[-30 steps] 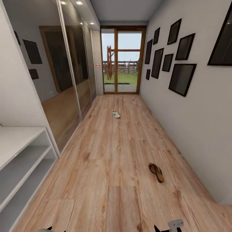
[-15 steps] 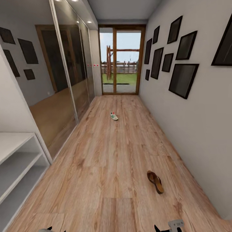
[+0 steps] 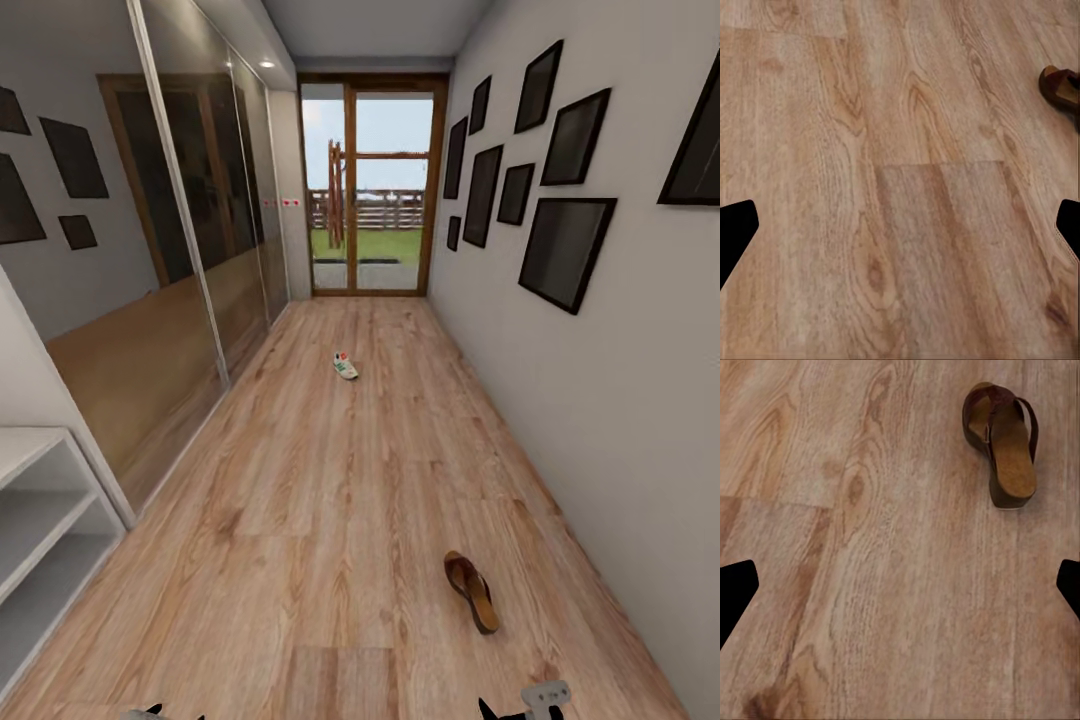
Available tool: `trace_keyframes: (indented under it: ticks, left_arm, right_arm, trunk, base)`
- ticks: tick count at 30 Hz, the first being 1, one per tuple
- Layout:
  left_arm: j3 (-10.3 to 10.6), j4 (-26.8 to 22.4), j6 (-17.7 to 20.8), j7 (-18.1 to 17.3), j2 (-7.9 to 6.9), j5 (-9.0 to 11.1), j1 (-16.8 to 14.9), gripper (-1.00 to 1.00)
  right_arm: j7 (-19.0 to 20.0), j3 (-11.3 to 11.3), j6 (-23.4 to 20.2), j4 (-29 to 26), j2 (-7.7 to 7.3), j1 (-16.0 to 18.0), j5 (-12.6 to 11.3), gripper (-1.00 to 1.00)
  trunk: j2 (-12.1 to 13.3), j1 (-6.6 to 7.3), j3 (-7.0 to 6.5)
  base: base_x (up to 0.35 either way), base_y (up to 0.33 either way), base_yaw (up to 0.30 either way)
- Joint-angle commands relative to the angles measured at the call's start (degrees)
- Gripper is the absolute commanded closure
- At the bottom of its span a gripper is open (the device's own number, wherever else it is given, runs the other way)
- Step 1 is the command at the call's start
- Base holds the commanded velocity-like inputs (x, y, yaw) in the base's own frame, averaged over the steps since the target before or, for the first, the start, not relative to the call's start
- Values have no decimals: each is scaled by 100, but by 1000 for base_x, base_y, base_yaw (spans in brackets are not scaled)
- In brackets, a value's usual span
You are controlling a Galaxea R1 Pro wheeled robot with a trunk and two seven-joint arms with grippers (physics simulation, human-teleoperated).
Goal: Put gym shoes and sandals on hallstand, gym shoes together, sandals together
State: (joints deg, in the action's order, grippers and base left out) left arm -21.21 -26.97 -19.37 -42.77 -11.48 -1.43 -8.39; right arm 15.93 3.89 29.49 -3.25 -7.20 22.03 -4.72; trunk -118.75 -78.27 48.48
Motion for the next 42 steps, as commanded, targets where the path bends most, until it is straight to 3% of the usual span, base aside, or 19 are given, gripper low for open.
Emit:
trace_keyframes:
  ticks: [1, 13, 42]
  left_arm:
    - [-33, 2, -15, -38, 3, -16, -5, -100]
    - [-34, 4, -15, -38, 5, -15, -5, -100]
    - [-41, 6, -15, -38, -2, -15, -5, -100]
  right_arm:
    - [24, 37, 13, 3, -2, 3, -52, -100]
    - [24, 33, 13, -1, -17, 3, -55, -100]
    - [24, 33, 13, -16, 4, 3, -55, -100]
  trunk:
    - [-2, -1, 5]
    - [-2, -1, 5]
    - [-2, -1, 5]
  base:
    - [136, -243, 0]
    - [40, -266, 147]
    - [0, -273, 6]
